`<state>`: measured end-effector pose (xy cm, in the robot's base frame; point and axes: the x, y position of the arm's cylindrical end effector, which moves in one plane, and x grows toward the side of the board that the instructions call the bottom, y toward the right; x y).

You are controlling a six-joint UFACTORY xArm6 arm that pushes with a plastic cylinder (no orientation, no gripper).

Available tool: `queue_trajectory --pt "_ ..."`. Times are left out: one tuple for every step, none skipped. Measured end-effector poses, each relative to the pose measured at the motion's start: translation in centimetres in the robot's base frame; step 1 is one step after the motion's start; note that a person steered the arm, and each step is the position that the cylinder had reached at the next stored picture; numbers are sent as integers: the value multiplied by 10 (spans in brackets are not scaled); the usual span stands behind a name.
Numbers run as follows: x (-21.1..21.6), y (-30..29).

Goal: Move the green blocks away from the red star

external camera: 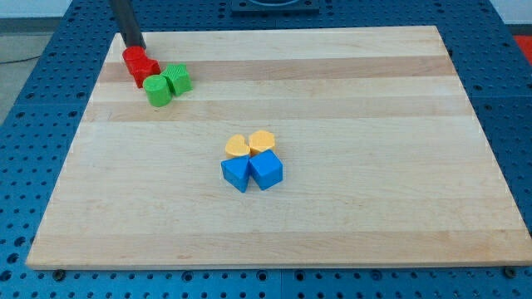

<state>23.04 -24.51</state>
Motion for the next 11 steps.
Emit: queue_trajectory --pt "-8 15" --pt "-5 48" --pt "12 78" --pt "31 93" --pt "40 103" --pt "61 105" --pt "67 103" --pt "67 95" --pt "68 80" --pt "74 69" --pt "93 63"
